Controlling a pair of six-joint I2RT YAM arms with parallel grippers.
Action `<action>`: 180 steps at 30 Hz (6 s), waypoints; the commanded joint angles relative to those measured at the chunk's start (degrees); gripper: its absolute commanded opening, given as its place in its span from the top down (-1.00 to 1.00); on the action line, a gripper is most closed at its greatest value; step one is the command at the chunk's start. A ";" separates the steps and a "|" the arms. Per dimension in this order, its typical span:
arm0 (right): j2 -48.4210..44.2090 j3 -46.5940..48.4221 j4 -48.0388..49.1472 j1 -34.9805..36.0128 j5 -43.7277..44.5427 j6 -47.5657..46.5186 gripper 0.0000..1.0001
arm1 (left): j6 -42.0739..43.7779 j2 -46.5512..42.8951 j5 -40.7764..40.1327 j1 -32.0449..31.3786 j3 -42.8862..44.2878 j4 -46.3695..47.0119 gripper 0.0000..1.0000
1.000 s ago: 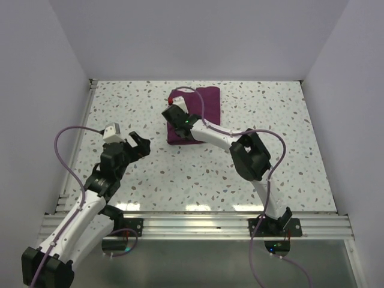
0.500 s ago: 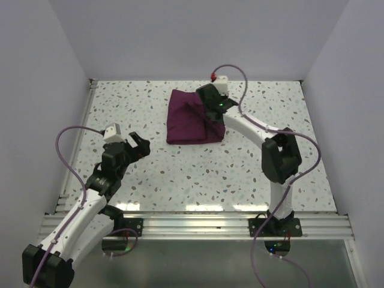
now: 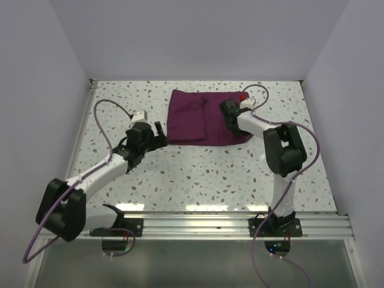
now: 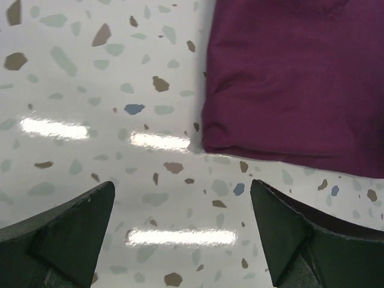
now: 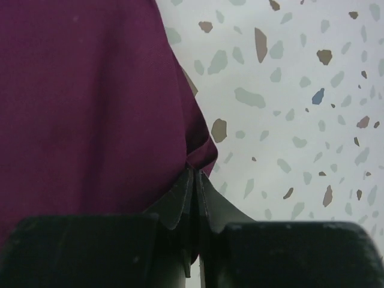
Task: Open and lay out the surgical kit
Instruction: Open the surgical kit at the center of the board.
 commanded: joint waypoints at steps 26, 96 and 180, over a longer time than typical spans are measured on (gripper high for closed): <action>-30.51 -11.40 -0.30 -3.58 0.44 1.43 -0.97 | 6.52 59.14 -26.32 -23.69 56.96 -18.77 -0.99; -18.13 -7.63 5.59 -3.41 -8.09 -4.28 -0.97 | -10.98 27.93 -9.98 15.95 19.25 -5.42 -0.84; 2.60 9.76 7.70 -10.96 -26.70 -6.04 -0.96 | -8.77 39.54 -0.49 27.46 25.24 -0.07 -0.15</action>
